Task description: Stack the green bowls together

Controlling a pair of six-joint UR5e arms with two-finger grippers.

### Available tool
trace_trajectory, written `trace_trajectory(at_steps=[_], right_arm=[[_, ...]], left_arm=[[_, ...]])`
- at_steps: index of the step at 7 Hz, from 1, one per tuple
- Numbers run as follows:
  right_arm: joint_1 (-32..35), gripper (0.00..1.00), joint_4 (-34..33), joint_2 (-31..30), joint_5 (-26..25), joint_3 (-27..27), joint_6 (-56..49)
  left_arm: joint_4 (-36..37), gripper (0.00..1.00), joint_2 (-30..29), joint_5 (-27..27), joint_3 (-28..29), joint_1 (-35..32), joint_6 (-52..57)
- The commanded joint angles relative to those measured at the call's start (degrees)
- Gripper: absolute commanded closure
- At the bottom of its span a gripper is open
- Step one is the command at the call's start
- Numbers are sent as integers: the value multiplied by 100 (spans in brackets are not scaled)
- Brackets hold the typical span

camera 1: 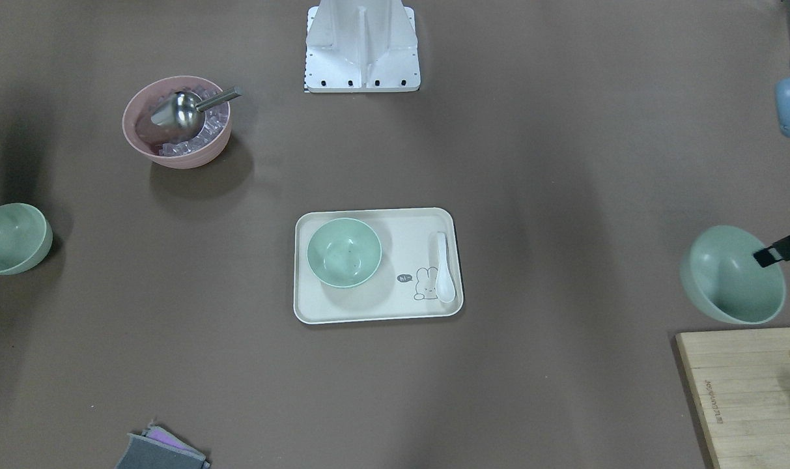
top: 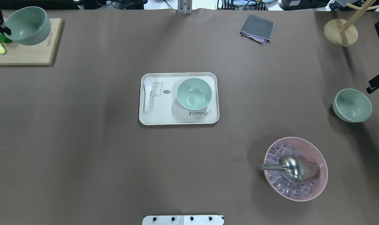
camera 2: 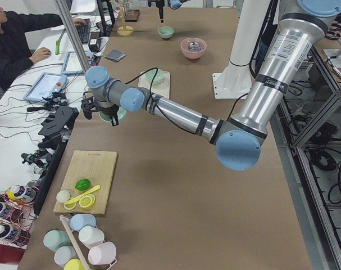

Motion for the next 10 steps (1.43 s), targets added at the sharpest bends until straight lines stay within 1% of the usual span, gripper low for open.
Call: trace_trajectory(at_steps=[1, 2, 3, 4, 5, 7, 8, 9, 10], right_arm=[[-265, 0, 334, 17, 58, -133, 118], [-291, 0, 343, -18, 67, -133, 118], [-326, 0, 335, -53, 76, -185, 110], [-361, 0, 335, -79, 85, -238, 118], [-397, 18, 335, -80, 85, -273, 136], [-415, 93, 352, -62, 85, -282, 92], [-423, 100, 352, -45, 85, -273, 75], [-423, 100, 317, 16, 102, -308, 109], [-423, 100, 343, 17, 120, -256, 101]], left_arm=[[-32, 100, -311, 76, -277, 757, -1169], [-93, 100, -573, 329, -252, 1135, -1705], [-277, 100, -689, 479, -269, 1365, -2145], [-496, 100, -769, 490, -260, 1428, -2463], [-498, 100, -848, 507, -251, 1533, -2518], [-498, 100, -980, 516, -234, 1622, -2676], [-489, 100, -1006, 516, -234, 1657, -2695], [-498, 100, -1120, 621, -216, 1823, -2886], [-498, 100, -1356, 935, -103, 2085, -3080]])
